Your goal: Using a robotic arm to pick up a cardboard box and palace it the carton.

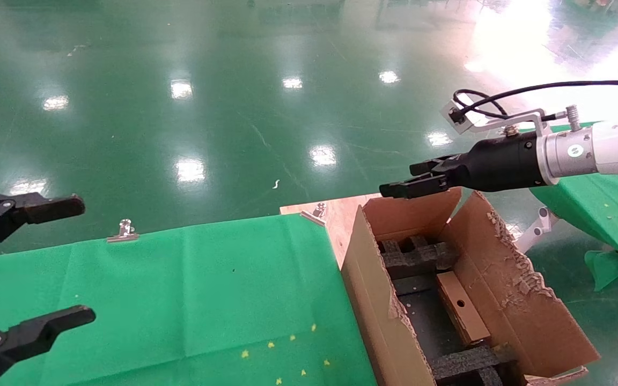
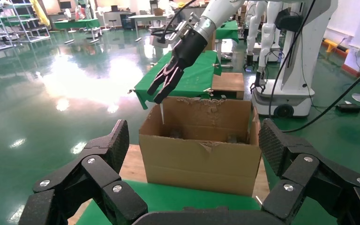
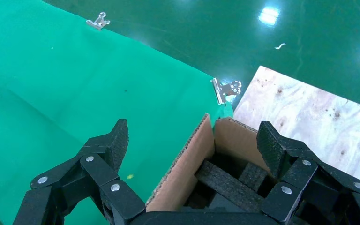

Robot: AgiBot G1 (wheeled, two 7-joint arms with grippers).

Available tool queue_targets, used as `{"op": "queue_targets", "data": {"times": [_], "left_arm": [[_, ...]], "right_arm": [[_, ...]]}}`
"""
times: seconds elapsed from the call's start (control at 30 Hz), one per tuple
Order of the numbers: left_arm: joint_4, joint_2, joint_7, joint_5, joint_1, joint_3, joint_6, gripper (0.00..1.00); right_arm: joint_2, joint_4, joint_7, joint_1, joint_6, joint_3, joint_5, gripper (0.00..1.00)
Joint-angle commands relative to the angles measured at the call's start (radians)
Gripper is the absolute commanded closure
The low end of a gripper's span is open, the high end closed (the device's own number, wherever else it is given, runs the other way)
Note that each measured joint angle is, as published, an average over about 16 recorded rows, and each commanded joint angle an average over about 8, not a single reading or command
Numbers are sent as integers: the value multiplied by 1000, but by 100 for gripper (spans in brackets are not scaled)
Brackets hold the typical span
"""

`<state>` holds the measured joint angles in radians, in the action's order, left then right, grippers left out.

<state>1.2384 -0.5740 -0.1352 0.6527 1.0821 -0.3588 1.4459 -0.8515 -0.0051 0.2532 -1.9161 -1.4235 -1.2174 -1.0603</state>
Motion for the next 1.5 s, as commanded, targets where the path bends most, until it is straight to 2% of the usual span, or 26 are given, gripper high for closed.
{"op": "queue_targets", "data": {"times": [0.03, 0.3, 0.47, 1.5], "left_arm": [[0, 0, 0, 0, 0, 0, 0, 0], [0, 0, 0, 0, 0, 0, 0, 0], [0, 0, 0, 0, 0, 0, 0, 0], [0, 0, 0, 0, 0, 0, 0, 0]], "right_arm": [[6, 7, -6, -4, -26, 7, 11, 0], [1, 7, -1, 7, 0, 6, 3, 0], [11, 60, -4, 42, -1, 44, 16, 0], [134, 721, -37, 472, -39, 525, 185, 0]]}}
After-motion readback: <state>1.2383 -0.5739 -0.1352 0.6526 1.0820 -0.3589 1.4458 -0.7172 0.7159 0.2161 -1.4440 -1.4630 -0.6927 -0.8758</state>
